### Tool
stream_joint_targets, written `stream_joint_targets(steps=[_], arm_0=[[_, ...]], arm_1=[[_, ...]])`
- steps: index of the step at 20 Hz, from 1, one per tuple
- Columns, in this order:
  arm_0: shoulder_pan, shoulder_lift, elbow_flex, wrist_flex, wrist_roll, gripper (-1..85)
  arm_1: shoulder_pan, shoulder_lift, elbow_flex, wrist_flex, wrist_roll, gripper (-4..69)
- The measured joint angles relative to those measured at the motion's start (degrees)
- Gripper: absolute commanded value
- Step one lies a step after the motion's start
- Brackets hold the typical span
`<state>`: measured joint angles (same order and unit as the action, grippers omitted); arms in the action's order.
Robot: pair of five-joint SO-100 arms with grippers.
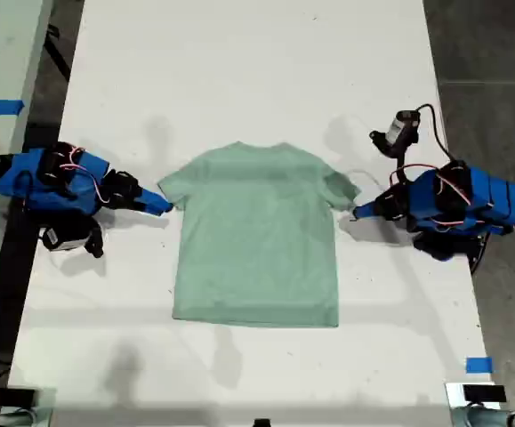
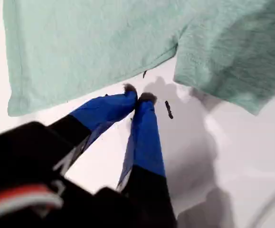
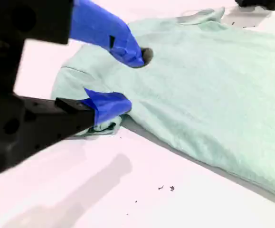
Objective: Fold tshirt
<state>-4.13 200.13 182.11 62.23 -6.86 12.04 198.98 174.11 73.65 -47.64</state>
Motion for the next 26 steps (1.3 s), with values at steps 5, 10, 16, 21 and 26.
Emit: stream_joint_targets(steps=[5, 10, 16, 21, 26], arm_0=[[0.09, 0.00, 0.00, 0.00, -1.14, 0.1], [0.18, 0.00, 0.00, 0.00, -1.41, 0.1], [0.00, 0.00, 0.00, -0.70, -4.83, 0.1], [-2.46, -0.09, -2.20, -1.23, -5.98, 0.1], [-4.83, -17.14, -15.29, -3.78, -2.64, 0.1]], arm_1=[[0.00, 0.09, -0.18, -0.09, 8.70, 3.5], [0.00, 0.09, -0.18, -0.18, 17.49, 3.5], [0.00, 0.09, 0.18, -0.09, 42.63, -1.6], [-0.09, 0.00, -2.81, 1.14, 43.51, -1.6], [0.35, -13.62, -15.47, -1.32, 38.06, -1.6]])
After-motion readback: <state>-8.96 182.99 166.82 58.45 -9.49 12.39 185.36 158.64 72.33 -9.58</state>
